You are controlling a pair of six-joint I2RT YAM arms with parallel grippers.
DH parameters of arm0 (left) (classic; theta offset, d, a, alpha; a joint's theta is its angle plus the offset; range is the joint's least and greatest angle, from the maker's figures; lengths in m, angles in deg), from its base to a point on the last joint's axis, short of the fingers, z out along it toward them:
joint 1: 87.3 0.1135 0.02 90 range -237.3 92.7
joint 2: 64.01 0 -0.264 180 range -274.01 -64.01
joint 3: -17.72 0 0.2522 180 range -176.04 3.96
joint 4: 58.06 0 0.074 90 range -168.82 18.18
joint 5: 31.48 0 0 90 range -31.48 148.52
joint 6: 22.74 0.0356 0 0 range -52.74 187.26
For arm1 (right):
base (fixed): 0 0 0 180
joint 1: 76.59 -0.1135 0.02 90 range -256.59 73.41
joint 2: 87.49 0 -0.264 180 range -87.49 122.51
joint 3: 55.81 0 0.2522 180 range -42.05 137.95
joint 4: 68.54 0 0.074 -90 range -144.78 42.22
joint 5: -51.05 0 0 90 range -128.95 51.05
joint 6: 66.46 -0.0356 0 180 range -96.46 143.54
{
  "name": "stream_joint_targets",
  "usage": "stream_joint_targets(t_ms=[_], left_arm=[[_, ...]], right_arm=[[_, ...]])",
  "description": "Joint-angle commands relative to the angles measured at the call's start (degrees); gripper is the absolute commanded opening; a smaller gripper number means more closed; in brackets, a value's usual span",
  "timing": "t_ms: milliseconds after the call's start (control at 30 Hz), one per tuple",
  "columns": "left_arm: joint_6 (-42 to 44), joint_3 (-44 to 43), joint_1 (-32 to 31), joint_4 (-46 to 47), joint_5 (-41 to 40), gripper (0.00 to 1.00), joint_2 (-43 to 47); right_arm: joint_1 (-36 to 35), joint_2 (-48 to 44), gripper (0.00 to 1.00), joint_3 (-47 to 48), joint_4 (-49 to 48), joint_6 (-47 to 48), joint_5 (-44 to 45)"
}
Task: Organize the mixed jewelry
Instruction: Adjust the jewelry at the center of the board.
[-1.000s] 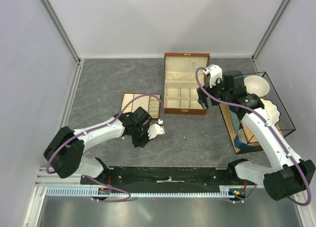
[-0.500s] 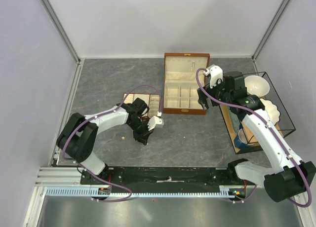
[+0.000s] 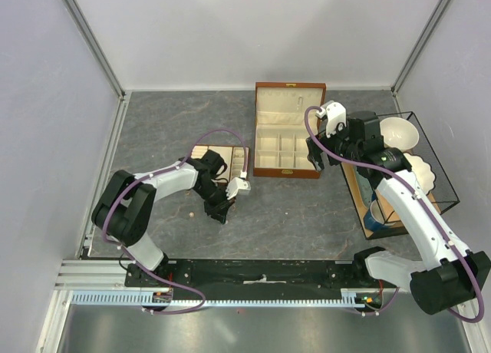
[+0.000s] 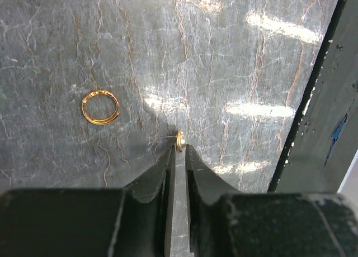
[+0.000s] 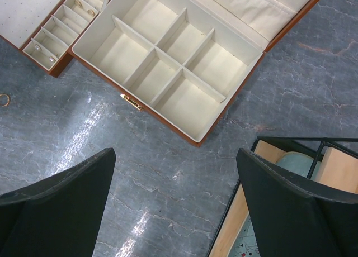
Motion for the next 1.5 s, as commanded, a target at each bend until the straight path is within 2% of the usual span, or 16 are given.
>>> stream_joint_targets(t_ms=[0,533,667,800,1000,1067,1267,1300,1367,1467], left_arm=[[2.58,-1.23,0.68,-0.69,1.21,0.2,0.28],[0.74,1.93,1.56,1.59,-5.73,0.27,7.74],[-4.44,3.43,1.48,2.91,-6.88,0.26,12.05],[-12.61,4.04,-0.45,3.52,-12.39,0.27,16.0],[-23.86,1.85,-6.86,3.35,-23.82,0.34,16.28],[-27.82,-0.52,-6.96,3.0,-24.45,0.37,14.44],[-31.69,-3.95,-7.31,1.77,-25.17,0.48,8.37],[-32.48,-4.3,-7.66,1.5,-23.94,0.56,7.93],[-34.85,-5.45,-8.28,0.8,-23.75,0.61,6.96],[-36.97,-6.06,-8.28,0.63,-26.65,0.63,5.21]], right_arm=[[-0.24,-1.23,0.98,-0.4,-1.39,0.53,-0.59],[-0.15,-1.84,0.98,-0.48,-1.48,0.36,-0.86],[-0.15,-1.84,0.98,-0.4,-1.3,0.36,-0.95],[-0.23,-1.49,0.98,-0.4,-1.3,0.36,-0.95],[-0.15,0.35,0.98,0.66,-0.86,0.36,-0.77],[-0.15,0.97,0.98,1.01,-0.69,0.27,-0.33],[-0.06,0.88,0.98,0.57,-0.16,0.8,0.55],[0.2,0.88,0.98,0.4,-0.16,0.8,0.72],[0.99,0.53,0.98,-0.04,-0.16,0.89,0.46],[2.04,-0.17,0.98,-0.57,-0.25,0.97,-0.68]])
